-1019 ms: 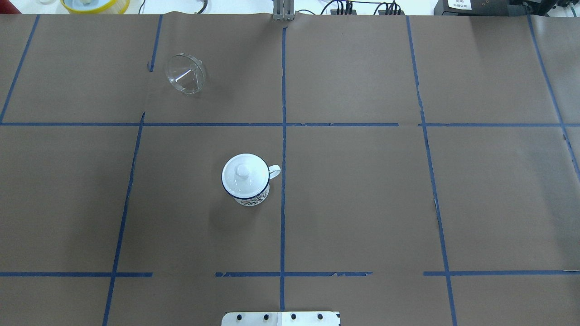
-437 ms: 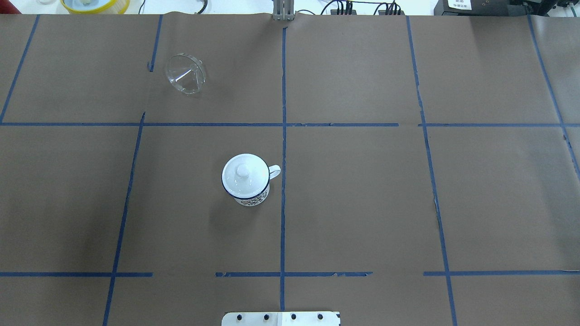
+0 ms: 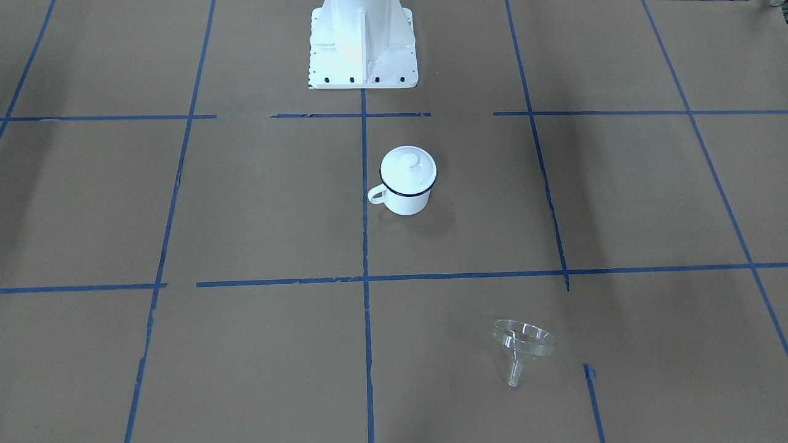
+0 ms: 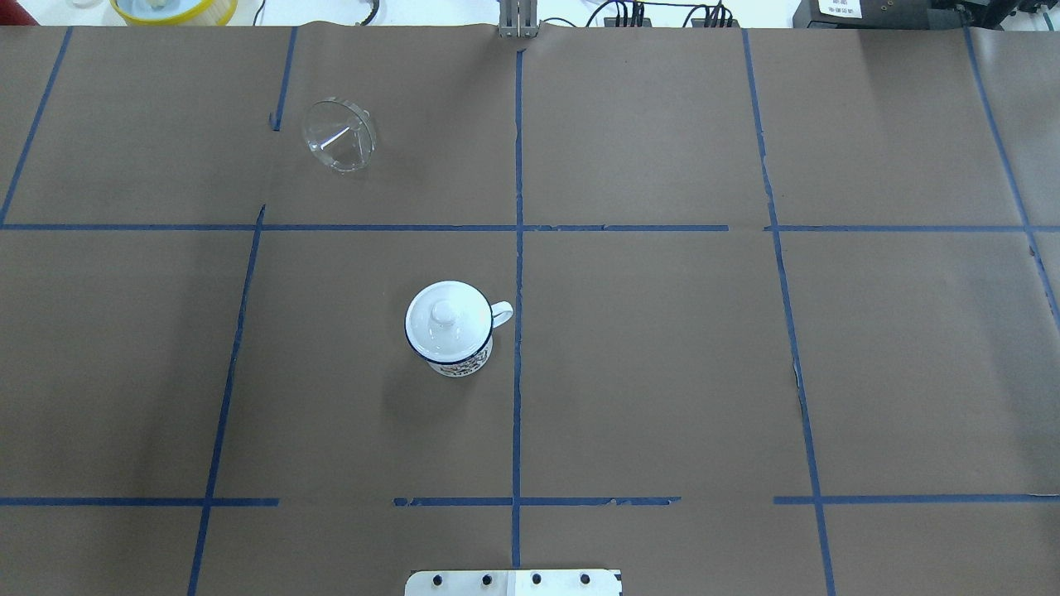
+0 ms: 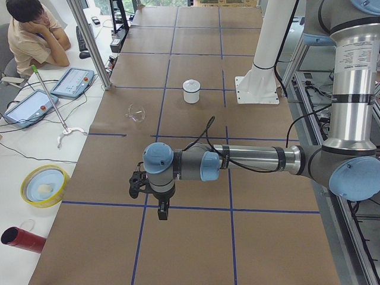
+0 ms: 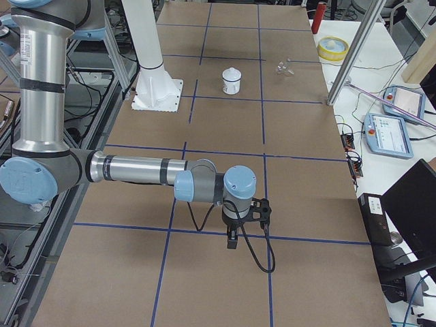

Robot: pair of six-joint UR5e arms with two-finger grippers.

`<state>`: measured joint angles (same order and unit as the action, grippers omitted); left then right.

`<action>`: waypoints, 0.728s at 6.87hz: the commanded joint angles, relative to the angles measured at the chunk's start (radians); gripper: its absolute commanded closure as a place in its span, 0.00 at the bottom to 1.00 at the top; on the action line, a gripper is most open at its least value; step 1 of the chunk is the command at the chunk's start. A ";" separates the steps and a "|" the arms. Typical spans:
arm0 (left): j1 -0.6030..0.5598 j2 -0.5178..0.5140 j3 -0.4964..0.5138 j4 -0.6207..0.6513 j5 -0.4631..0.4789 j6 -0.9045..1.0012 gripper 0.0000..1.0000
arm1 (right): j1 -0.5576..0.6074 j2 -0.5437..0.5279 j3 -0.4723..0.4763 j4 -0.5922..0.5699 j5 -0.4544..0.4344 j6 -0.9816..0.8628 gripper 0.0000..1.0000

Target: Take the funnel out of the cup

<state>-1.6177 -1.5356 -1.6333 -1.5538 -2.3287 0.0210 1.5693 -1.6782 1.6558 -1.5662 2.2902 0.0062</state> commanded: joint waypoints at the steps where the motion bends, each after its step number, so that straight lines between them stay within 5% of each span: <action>1: 0.002 -0.004 -0.008 -0.008 0.005 0.002 0.00 | 0.000 0.000 0.001 0.000 0.000 0.000 0.00; 5: 0.001 -0.001 -0.003 -0.006 -0.005 0.007 0.00 | 0.000 0.000 0.001 0.000 0.000 0.000 0.00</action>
<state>-1.6170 -1.5369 -1.6376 -1.5611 -2.3328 0.0267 1.5693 -1.6782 1.6560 -1.5662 2.2902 0.0061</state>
